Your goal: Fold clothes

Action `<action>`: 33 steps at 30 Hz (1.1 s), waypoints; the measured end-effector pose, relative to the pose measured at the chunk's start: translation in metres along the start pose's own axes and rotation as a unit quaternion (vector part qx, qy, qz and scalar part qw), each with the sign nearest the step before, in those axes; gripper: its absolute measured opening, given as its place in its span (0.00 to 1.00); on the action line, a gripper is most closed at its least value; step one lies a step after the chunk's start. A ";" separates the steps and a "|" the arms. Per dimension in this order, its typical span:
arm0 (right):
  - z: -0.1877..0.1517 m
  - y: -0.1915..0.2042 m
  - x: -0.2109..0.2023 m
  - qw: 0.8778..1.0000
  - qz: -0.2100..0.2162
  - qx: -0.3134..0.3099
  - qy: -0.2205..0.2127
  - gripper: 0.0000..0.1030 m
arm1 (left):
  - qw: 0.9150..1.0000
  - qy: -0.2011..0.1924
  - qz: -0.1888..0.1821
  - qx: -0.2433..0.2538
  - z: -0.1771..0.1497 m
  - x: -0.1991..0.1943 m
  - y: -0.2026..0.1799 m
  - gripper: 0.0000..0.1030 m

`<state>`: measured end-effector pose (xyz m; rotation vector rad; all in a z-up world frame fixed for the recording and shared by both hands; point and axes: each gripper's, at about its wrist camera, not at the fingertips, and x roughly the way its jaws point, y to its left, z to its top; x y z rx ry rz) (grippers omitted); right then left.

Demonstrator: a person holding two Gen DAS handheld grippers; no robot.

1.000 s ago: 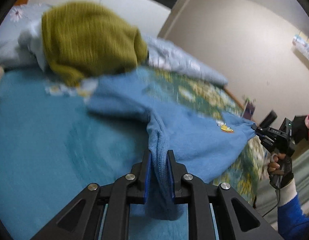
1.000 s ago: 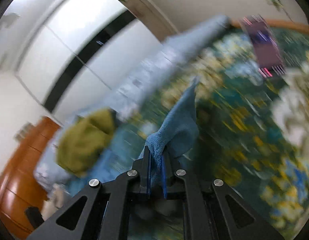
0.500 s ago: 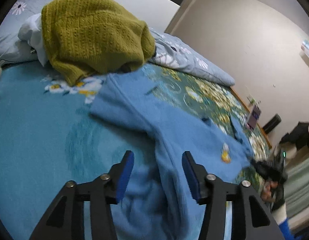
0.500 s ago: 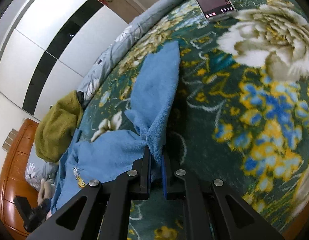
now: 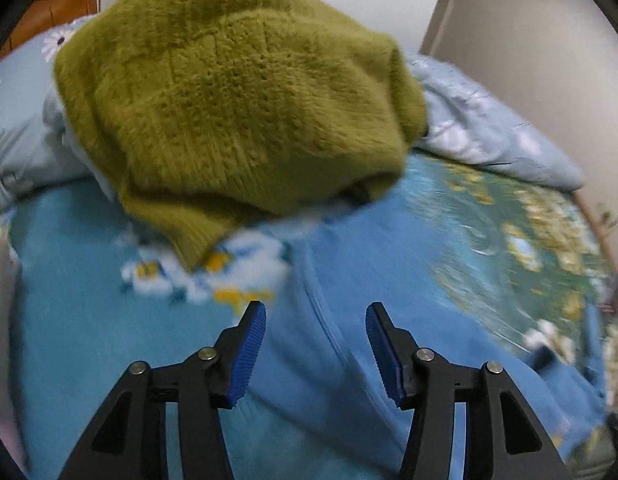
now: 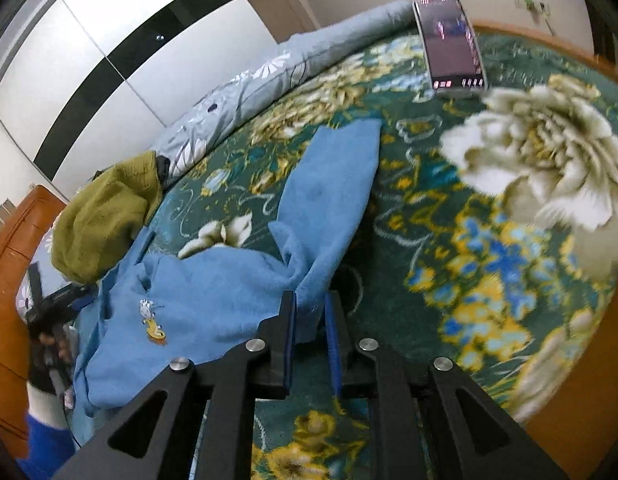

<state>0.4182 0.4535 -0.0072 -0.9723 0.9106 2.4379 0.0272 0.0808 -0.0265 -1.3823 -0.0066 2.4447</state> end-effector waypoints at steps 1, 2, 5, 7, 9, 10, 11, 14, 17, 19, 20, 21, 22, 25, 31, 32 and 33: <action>0.002 0.000 -0.003 1.000 0.001 0.001 -0.002 0.14 | 1.000 0.009 0.008 0.001 0.007 0.010 0.001 0.55; 0.003 0.001 -0.005 1.000 0.002 0.001 -0.005 0.14 | 1.000 0.018 0.008 -0.002 0.010 0.018 0.001 0.55; 0.005 0.003 -0.008 1.000 0.006 0.001 -0.008 0.14 | 0.999 0.039 0.013 0.003 0.014 0.037 -0.003 0.53; 0.006 0.006 -0.008 1.000 0.007 -0.001 -0.007 0.14 | 0.999 0.036 0.013 0.020 0.013 0.040 -0.010 0.51; 0.006 0.008 -0.006 1.000 0.007 -0.001 -0.006 0.14 | 0.999 0.033 0.007 0.026 0.010 0.040 -0.014 0.29; 0.006 0.009 -0.005 1.000 0.008 -0.001 -0.004 0.14 | 0.999 0.030 0.006 0.027 0.009 0.038 -0.015 0.15; 0.006 0.010 -0.003 1.000 0.010 -0.001 -0.003 0.14 | 0.999 0.027 0.006 0.028 0.009 0.036 -0.016 0.10; 0.004 0.015 0.001 1.000 0.022 -0.003 0.000 0.14 | 1.000 0.008 -0.007 0.022 0.007 0.020 -0.015 0.06; 0.003 0.023 0.001 0.999 0.035 -0.011 -0.001 0.14 | 0.999 -0.027 -0.040 -0.001 0.006 -0.014 -0.006 0.05; 0.003 0.026 0.001 0.999 0.042 -0.018 -0.003 0.14 | 0.996 -0.061 -0.066 -0.008 0.003 -0.050 0.004 0.05; 0.002 0.026 0.001 0.999 0.046 -0.017 -0.004 0.14 | 0.994 -0.078 -0.078 -0.011 0.002 -0.068 0.009 0.05; 0.002 0.027 0.001 0.999 0.049 -0.017 -0.004 0.14 | 0.992 -0.093 -0.082 -0.009 0.003 -0.083 0.014 0.05; 0.002 0.028 0.002 0.998 0.054 -0.018 -0.004 0.14 | 0.990 -0.112 -0.085 -0.004 -0.001 -0.102 0.017 0.05; 0.000 0.033 0.005 0.998 0.067 -0.020 -0.001 0.14 | 0.984 -0.158 -0.079 0.014 -0.016 -0.147 0.023 0.05; -0.002 0.043 0.011 0.995 0.094 -0.023 0.003 0.14 | 0.984 -0.170 -0.044 0.015 -0.082 -0.195 0.060 0.06; -0.002 0.045 0.012 0.995 0.099 -0.024 0.004 0.14 | 0.986 -0.161 -0.038 0.007 -0.099 -0.196 0.067 0.06; -0.003 0.046 0.014 0.994 0.103 -0.025 0.004 0.14 | 0.989 -0.145 -0.036 0.001 -0.114 -0.192 0.072 0.05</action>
